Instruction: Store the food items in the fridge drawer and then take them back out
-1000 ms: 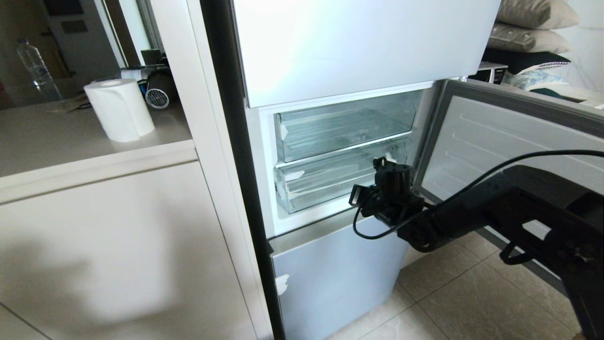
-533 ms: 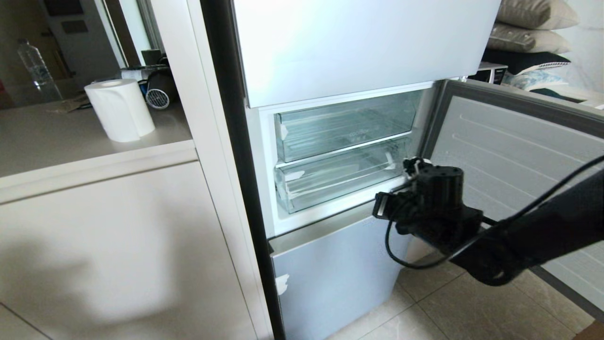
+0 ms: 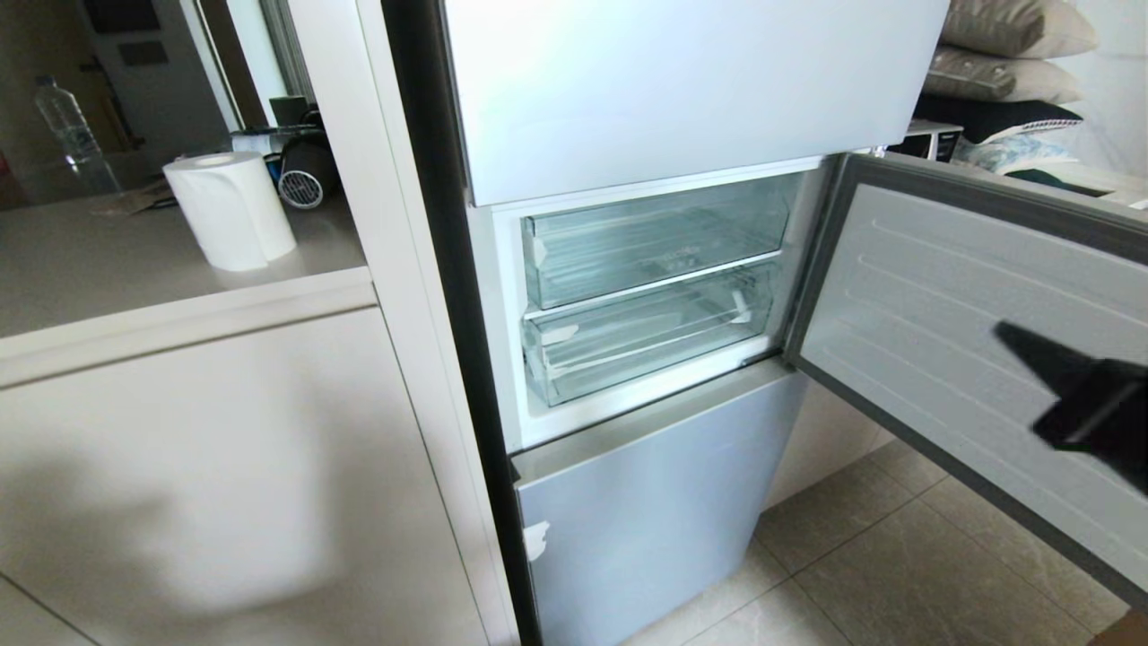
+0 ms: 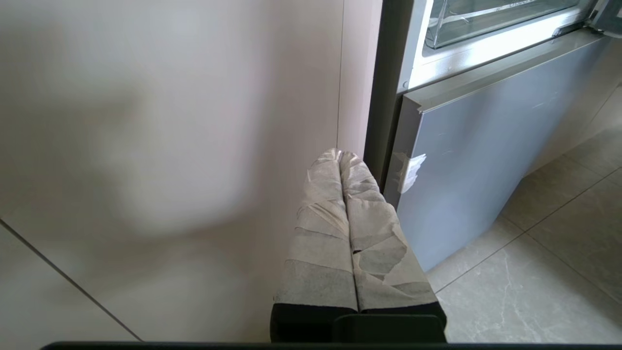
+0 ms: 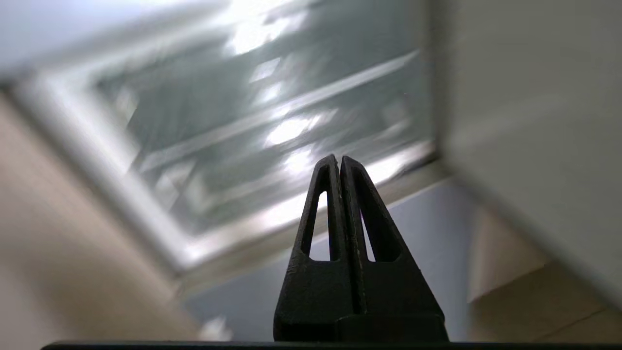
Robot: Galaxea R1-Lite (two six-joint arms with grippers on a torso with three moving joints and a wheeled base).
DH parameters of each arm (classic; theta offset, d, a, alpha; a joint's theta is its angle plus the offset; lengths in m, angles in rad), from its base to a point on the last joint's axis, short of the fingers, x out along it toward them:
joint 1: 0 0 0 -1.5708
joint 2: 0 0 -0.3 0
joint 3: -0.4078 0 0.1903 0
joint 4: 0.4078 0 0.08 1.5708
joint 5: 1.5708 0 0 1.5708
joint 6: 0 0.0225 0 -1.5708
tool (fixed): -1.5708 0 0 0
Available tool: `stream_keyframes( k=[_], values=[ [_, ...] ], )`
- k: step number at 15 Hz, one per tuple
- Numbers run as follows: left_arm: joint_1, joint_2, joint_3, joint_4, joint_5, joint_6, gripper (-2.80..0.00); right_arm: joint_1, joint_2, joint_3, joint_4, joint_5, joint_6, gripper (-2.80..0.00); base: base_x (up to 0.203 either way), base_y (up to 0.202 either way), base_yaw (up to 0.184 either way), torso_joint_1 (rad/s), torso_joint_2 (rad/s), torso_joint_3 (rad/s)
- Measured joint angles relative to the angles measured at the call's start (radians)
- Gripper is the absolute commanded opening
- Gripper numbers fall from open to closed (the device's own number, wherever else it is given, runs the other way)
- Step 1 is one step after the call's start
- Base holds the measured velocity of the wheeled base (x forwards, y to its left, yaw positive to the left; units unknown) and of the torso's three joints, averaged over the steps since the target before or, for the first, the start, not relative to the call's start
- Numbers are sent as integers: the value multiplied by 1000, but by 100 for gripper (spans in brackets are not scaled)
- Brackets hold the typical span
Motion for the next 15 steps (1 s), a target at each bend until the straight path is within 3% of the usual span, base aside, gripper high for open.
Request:
stream_keyframes(
  k=[4, 8, 10, 13, 15],
  values=[
    [0, 0, 0, 0, 0, 0, -280, -467, -284, 23, 14, 28, 26, -280, 0, 0, 0, 0, 0, 0],
    [0, 0, 0, 0, 0, 0, -280, -977, -389, 9, 20, 94, 165, -280, 0, 0, 0, 0, 0, 0],
    [0, 0, 0, 0, 0, 0, -280, -1217, -394, 13, 21, 188, 277, -280, 0, 0, 0, 0, 0, 0],
    [0, 0, 0, 0, 0, 0, -280, -1537, -351, 17, 22, 396, 481, -280, 0, 0, 0, 0, 0, 0],
    [0, 0, 0, 0, 0, 0, -280, -1646, -273, 28, 16, 497, 581, -280, 0, 0, 0, 0, 0, 0]
  ],
)
